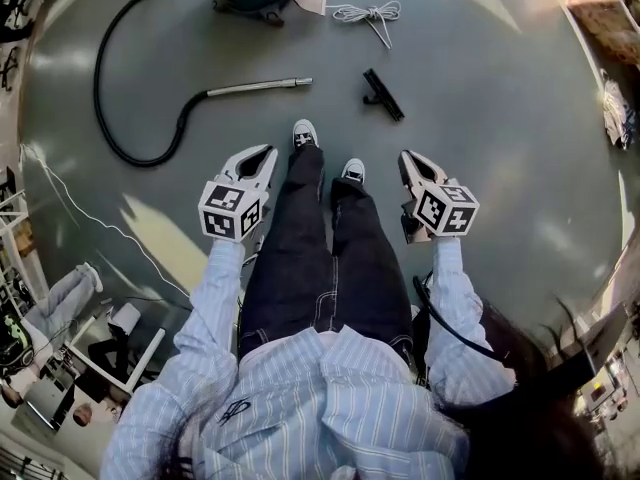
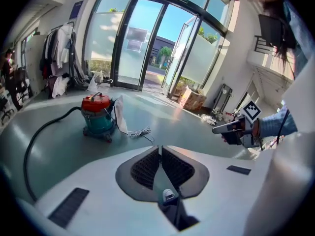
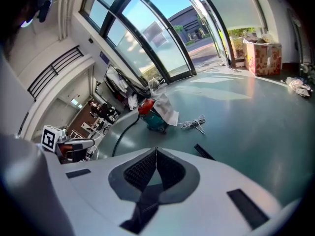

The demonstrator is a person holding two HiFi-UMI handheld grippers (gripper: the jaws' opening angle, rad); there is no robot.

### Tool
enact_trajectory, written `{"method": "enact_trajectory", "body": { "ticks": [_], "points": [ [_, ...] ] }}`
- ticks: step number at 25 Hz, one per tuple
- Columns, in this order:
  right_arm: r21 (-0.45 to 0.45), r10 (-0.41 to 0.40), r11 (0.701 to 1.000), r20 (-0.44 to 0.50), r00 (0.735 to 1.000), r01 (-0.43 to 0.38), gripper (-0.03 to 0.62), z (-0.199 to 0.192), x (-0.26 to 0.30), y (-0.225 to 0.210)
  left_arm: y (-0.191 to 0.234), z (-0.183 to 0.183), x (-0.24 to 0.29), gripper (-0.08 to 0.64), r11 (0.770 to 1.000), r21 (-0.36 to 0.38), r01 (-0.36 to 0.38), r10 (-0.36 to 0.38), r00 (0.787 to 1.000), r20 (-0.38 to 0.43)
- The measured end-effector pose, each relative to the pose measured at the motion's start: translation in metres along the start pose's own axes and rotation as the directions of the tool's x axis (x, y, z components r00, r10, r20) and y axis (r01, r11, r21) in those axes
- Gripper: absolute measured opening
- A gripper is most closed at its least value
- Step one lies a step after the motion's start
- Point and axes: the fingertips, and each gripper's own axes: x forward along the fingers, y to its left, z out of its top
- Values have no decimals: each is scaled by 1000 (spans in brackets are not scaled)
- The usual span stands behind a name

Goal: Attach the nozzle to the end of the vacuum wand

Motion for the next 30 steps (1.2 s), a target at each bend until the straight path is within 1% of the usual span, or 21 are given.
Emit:
{"method": "enact_trajectory", "body": {
  "ticks": [2, 4, 5, 7, 9, 13, 17, 19, 20, 22, 23, 24, 26, 27, 28, 30],
  "points": [
    [-53, 16, 998, -12, 1000, -17, 6, -4, 28, -11, 17, -3, 30, 15, 997, 78, -17, 18, 1000, -18],
    [-97, 8, 995, -28, 1000, -10, 6, -10, 58, -28, 34, -9, 64, 15, 988, 154, -18, 23, 999, -32],
    [-109, -2, 994, -34, 999, -2, 6, -15, 73, -38, 44, -13, 82, 15, 983, 185, -15, 23, 999, -39],
    [-112, -15, 994, -46, 999, 9, 6, -26, 105, -59, 66, -25, 117, 14, 975, 223, -8, 21, 998, -58],
    [-103, -20, 995, -53, 998, 15, 8, -40, 140, -82, 93, -44, 153, 15, 970, 243, -1, 22, 996, -86],
    [-87, -39, 996, -70, 997, 33, 8, -71, 212, -135, 152, -92, 225, 15, 962, 274, 10, 33, 988, -149],
    [-113, -72, 992, -90, 993, 62, 8, -101, 278, -187, 202, -151, 288, 15, 955, 294, 48, 22, 973, -230],
    [-133, -83, 989, -89, 993, 71, 11, -113, 309, -212, 225, -177, 319, 17, 950, 308, 48, 30, 970, -243],
    [-145, -87, 987, -88, 992, 74, 15, -119, 324, -224, 237, -189, 334, 17, 947, 318, 37, 43, 970, -240],
    [-168, -88, 983, -88, 992, 73, 40, -130, 355, -247, 262, -210, 364, 18, 940, 342, 6, 78, 970, -229],
    [-175, -83, 982, -89, 993, 67, 68, -135, 370, -258, 275, -220, 379, 24, 936, 352, -6, 91, 970, -226],
    [-179, -76, 982, -89, 993, 59, 95, -139, 385, -270, 286, -230, 394, 41, 933, 361, -12, 98, 970, -223],
    [-192, -68, 980, -89, 994, 50, 120, -143, 414, -295, 305, -245, 424, 84, 924, 383, -10, 100, 971, -217],
    [-209, -74, 977, -89, 993, 54, 129, -144, 425, -308, 312, -253, 438, 110, 916, 401, -4, 99, 971, -217],
    [-232, -85, 971, -91, 992, 62, 137, -146, 435, -321, 318, -262, 450, 119, 906, 423, 6, 98, 970, -224],
    [-297, -114, 952, -97, 989, 81, 167, -151, 449, -341, 326, -284, 469, 145, 881, 471, 37, 95, 962, -254]
  ]
}}
